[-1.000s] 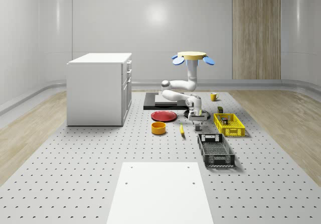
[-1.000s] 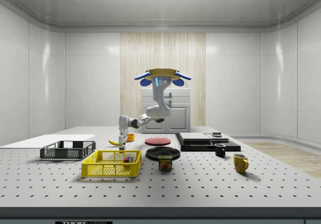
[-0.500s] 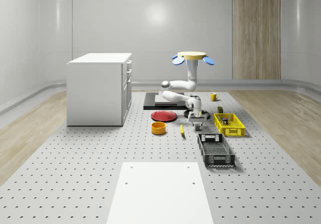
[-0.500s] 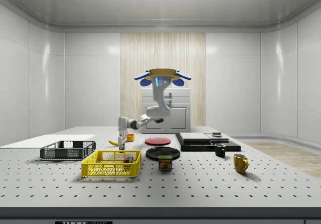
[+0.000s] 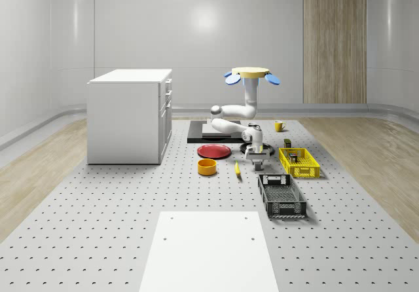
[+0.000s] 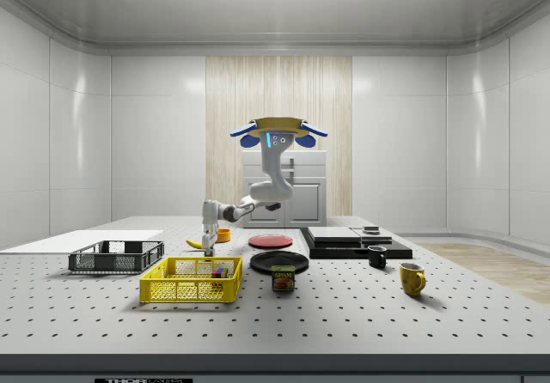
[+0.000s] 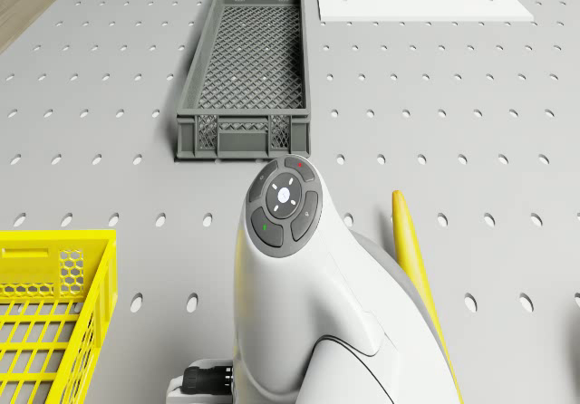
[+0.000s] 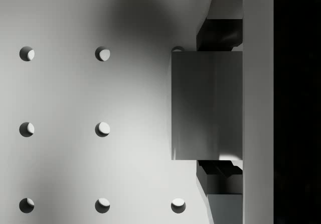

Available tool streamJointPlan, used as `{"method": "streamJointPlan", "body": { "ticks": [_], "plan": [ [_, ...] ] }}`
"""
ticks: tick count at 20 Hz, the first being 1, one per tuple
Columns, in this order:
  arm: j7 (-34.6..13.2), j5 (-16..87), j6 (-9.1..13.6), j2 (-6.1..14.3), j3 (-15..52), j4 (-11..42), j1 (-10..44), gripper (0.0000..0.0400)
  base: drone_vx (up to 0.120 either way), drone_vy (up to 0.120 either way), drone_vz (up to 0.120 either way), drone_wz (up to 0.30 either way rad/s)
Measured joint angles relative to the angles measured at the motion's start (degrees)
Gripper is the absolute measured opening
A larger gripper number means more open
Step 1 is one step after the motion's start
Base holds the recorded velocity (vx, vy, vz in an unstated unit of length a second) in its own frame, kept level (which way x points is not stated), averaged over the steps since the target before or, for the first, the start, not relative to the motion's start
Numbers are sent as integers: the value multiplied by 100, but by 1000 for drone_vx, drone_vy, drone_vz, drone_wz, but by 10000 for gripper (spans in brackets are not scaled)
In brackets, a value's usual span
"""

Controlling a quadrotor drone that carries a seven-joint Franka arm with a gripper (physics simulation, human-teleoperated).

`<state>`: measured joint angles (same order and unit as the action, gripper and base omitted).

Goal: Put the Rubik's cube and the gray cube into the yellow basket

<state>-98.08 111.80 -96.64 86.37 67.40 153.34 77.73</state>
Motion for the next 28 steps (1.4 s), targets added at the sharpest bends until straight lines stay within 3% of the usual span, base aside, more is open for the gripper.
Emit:
{"method": "streamJointPlan", "body": {
  "ticks": [16, 28],
  "plan": [
    [9, -118, 86, -8, 139, 60, -44, 251, 0, 0, 2, 0],
    [-5, -666, 314, 65, 722, 255, -136, 250, 0, 0, 120, 0]
  ]
}}
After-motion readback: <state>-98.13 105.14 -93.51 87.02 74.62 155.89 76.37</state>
